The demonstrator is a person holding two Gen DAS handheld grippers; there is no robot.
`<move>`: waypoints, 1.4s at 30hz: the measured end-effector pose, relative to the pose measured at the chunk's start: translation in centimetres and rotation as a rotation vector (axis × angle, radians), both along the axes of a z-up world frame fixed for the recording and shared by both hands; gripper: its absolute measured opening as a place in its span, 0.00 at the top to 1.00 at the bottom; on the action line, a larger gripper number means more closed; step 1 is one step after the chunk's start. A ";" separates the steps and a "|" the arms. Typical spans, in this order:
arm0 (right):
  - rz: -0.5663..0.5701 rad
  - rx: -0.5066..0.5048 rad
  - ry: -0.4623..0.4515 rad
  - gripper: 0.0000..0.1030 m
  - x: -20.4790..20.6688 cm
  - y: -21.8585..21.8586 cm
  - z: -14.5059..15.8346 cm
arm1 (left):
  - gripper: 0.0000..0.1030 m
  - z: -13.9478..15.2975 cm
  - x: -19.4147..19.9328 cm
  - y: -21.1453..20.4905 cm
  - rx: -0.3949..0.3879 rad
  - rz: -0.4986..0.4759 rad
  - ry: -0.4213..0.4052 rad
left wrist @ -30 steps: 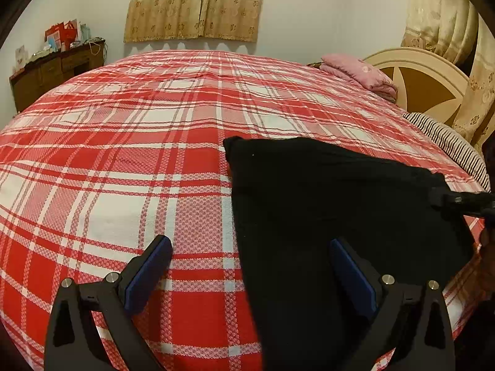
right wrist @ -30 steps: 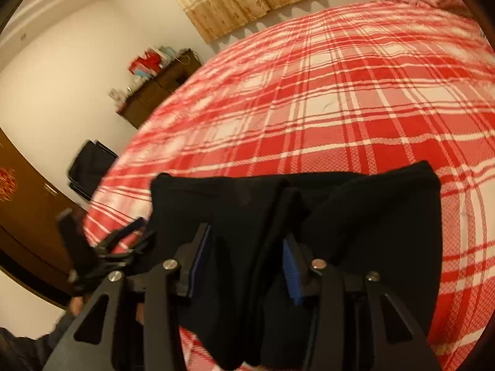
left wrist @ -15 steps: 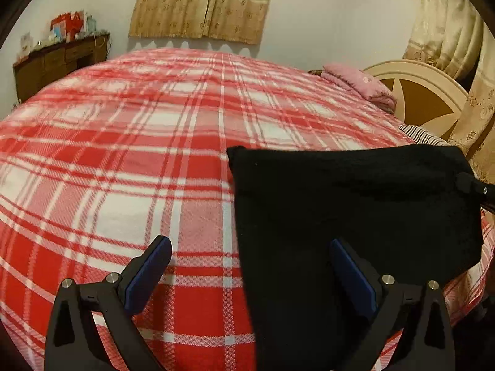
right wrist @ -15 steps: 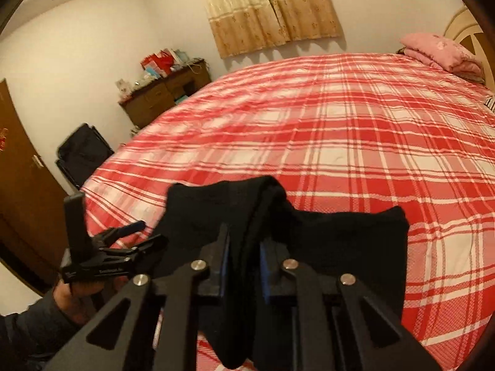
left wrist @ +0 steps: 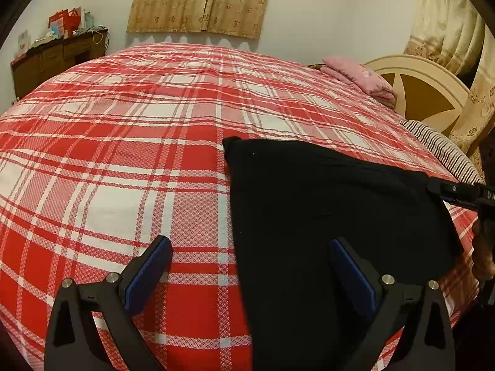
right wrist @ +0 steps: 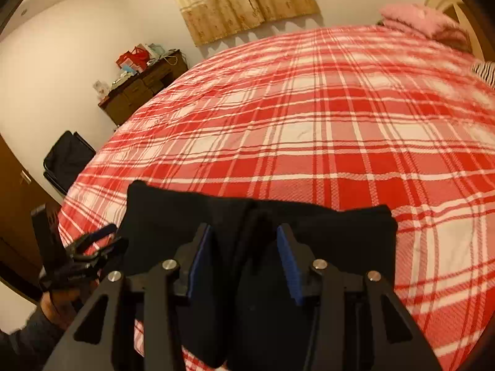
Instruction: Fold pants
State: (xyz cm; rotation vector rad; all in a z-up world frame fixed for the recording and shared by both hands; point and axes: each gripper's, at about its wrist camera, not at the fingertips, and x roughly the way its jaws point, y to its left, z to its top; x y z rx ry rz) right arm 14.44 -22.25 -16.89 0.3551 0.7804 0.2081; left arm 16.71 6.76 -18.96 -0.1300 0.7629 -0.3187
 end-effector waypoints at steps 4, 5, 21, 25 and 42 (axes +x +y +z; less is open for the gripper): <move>0.056 0.055 0.044 0.63 1.6 0.1 -0.4 | 0.01 0.0 0.0 0.0 0.000 0.001 -0.001; 0.048 0.039 0.036 0.84 1.6 0.4 0.0 | 0.01 0.0 -0.1 0.1 -0.001 0.004 -0.001; 0.001 -0.029 -0.110 0.85 -4.2 -1.3 8.0 | 0.01 3.1 -0.6 -2.4 0.060 -0.057 -0.085; -0.097 -0.009 -0.020 0.85 -4.1 -5.1 4.9 | 0.01 2.3 0.0 -3.7 0.094 -0.078 -0.070; -0.205 0.066 0.106 0.56 -3.2 -8.8 -1.7 | 0.01 0.1 0.7 -4.9 0.123 -0.088 0.003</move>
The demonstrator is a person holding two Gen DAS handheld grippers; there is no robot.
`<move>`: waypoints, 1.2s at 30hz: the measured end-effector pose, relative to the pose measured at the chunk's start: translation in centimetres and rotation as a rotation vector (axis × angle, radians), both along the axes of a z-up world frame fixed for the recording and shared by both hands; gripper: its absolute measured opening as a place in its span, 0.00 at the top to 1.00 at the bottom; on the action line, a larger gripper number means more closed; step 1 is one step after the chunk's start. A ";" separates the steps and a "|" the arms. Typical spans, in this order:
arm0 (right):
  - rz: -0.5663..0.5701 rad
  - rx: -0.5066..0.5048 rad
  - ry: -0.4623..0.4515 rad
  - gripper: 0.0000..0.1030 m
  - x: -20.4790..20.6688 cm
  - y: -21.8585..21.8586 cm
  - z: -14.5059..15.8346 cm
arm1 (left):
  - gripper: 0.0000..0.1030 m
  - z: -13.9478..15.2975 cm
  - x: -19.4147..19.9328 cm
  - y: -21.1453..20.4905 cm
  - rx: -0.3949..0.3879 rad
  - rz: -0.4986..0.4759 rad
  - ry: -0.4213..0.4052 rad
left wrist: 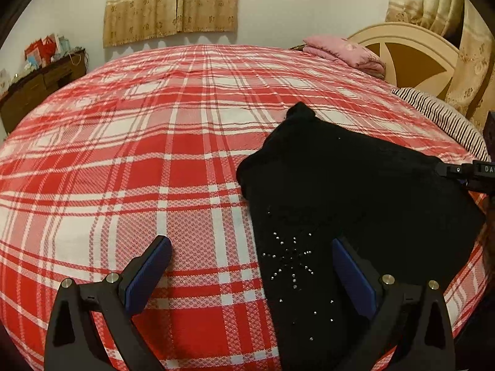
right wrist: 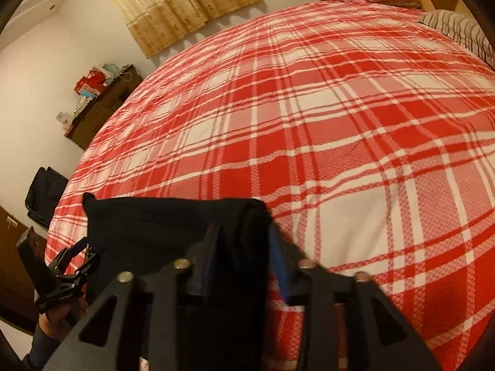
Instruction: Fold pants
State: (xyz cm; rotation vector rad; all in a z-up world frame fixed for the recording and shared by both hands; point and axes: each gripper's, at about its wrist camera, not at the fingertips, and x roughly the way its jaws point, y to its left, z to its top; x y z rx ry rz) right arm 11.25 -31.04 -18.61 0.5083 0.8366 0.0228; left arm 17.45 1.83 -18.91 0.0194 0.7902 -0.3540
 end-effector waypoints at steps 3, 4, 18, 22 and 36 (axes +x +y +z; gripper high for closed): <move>-0.010 0.021 0.001 0.49 -0.2 -0.5 -0.3 | 0.01 0.0 -0.1 -0.1 0.002 -0.006 0.001; -0.011 0.027 0.002 0.47 -0.3 -0.5 -0.3 | 0.01 -0.1 -0.2 -0.1 0.003 -0.006 0.001; 0.075 0.009 0.000 0.30 -1.6 1.0 -0.3 | 0.01 0.0 -1.2 0.5 -0.095 -0.041 -0.048; 0.075 -0.004 0.000 0.29 -1.6 1.2 -0.5 | 0.01 0.4 -1.6 -1.0 -0.150 -0.161 -0.063; 0.129 -0.002 -0.100 0.72 -1.8 4.1 0.0 | 0.76 0.4 0.7 1.1 -0.362 -0.181 0.000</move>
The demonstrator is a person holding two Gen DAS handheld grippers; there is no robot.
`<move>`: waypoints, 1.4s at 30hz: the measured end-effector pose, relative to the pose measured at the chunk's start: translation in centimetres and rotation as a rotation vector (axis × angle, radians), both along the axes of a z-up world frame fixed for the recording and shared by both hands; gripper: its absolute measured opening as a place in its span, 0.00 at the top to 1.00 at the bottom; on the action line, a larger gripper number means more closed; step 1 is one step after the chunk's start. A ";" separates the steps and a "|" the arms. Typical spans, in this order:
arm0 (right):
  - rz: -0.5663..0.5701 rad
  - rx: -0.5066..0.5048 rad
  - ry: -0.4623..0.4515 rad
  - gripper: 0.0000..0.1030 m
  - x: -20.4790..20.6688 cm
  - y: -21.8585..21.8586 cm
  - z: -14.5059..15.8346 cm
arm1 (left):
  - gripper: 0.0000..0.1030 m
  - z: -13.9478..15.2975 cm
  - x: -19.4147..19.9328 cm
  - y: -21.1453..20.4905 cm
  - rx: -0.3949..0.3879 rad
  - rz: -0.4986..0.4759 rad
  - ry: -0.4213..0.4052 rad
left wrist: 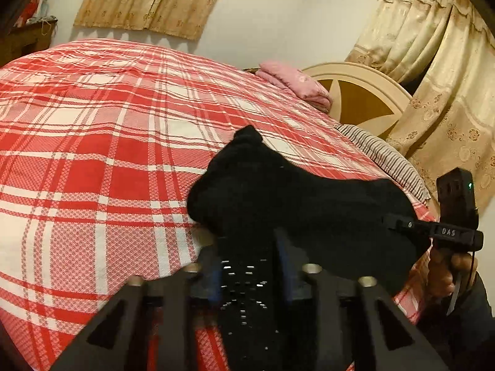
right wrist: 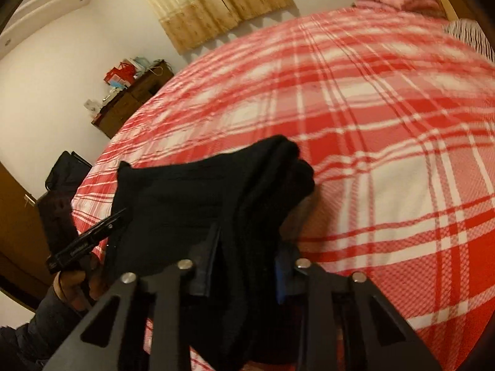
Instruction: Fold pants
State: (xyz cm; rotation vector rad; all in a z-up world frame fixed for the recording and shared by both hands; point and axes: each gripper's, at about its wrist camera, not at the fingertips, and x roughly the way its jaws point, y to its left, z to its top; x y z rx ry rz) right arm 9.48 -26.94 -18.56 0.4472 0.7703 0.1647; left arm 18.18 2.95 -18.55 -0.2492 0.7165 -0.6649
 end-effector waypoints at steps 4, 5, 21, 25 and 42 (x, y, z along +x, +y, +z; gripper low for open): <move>0.013 -0.030 -0.043 0.73 -0.1 1.7 2.0 | 0.86 1.2 -0.3 1.6 -0.059 0.009 0.000; 0.025 -0.030 -0.054 0.74 0.0 2.2 2.6 | 0.86 1.7 -0.4 2.3 -0.067 0.012 -0.010; 0.355 0.017 -0.118 0.74 17.6 18.3 5.8 | 0.86 6.3 0.8 20.4 0.158 0.386 -0.127; 0.378 0.007 -0.030 0.74 21.9 22.0 2.5 | 0.71 2.1 2.4 21.2 0.257 0.426 -0.040; 0.231 0.166 0.054 0.28 22.6 15.6 -1.5 | 0.41 0.3 1.0 22.3 0.244 0.530 -0.035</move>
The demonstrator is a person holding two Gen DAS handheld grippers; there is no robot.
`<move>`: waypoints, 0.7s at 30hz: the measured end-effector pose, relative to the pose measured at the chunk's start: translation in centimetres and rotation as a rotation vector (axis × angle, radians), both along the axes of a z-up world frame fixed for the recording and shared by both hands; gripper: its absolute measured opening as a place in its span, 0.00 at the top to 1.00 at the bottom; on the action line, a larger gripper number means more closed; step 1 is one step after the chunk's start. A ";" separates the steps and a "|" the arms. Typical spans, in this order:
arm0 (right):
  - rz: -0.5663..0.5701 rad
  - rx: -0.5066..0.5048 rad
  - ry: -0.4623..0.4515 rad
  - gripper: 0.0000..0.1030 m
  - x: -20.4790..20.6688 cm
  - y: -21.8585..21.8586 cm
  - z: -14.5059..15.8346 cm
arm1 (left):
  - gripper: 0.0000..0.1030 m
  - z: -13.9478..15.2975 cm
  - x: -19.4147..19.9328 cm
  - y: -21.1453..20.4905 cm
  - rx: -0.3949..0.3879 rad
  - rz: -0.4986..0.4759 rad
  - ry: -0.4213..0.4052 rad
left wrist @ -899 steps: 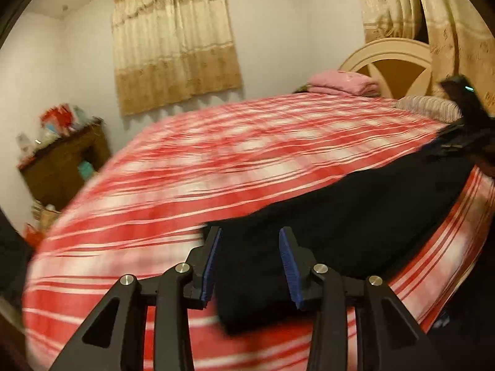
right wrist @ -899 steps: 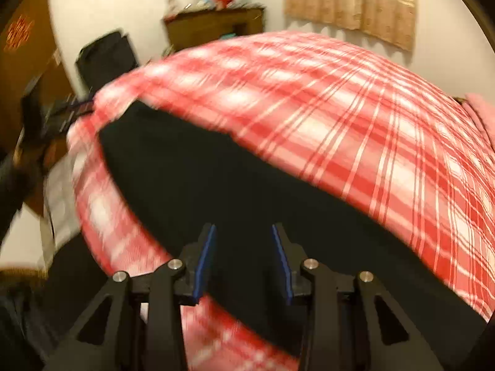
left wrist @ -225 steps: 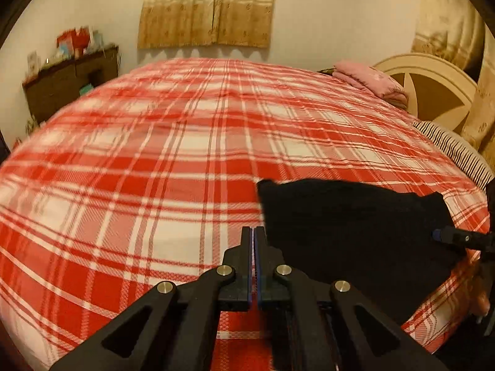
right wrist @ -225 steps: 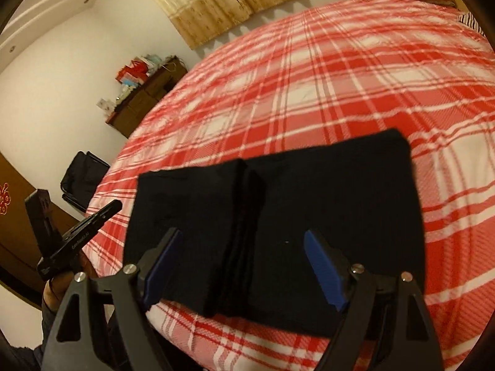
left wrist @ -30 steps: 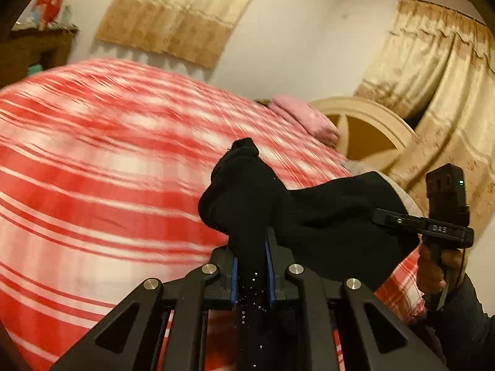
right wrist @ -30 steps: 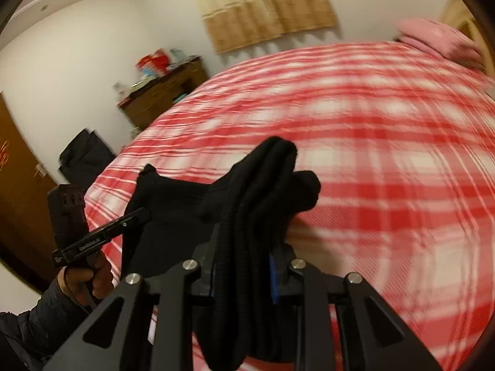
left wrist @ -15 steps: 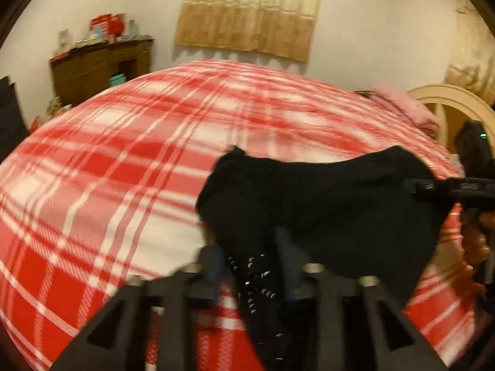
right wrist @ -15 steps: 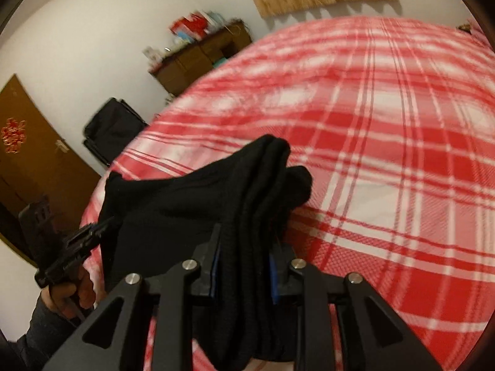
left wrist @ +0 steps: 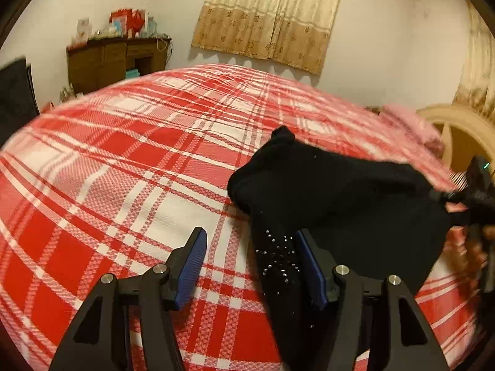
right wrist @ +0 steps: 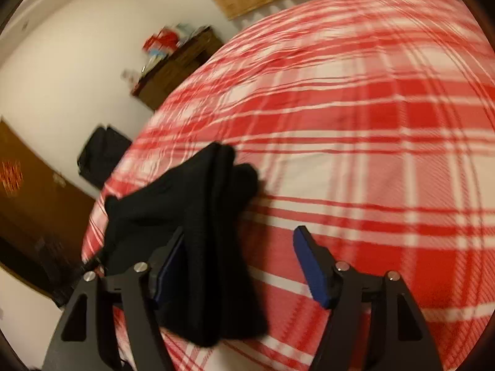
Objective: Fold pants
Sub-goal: 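Release the folded pants with both tools and pull them back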
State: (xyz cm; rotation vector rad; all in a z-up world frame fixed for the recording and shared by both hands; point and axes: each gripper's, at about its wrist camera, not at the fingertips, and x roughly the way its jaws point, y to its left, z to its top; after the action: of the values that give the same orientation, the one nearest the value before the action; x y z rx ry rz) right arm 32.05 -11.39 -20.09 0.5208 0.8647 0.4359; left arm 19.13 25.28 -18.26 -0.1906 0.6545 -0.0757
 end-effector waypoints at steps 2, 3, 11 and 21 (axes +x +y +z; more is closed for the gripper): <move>-0.034 0.017 0.008 0.26 -0.7 -1.0 0.1 | 0.41 0.0 0.0 -0.3 0.030 0.021 0.011; -0.047 0.002 0.006 0.25 -1.2 -1.1 0.3 | 0.41 0.2 -0.1 -0.3 0.037 0.042 0.018; -0.165 -0.146 -0.016 0.24 -8.0 -3.4 2.6 | 0.32 1.4 -4.0 0.1 0.115 0.211 0.041; -0.165 -0.223 -0.168 0.13 -14.7 -0.3 7.7 | 0.22 8.1 -11.5 -4.3 0.191 0.203 -0.096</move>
State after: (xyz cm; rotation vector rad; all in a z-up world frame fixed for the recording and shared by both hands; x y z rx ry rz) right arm 17.37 -11.73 -12.38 0.3412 0.6919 0.2250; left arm 7.60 20.93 -10.12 -0.0675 0.5401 0.1713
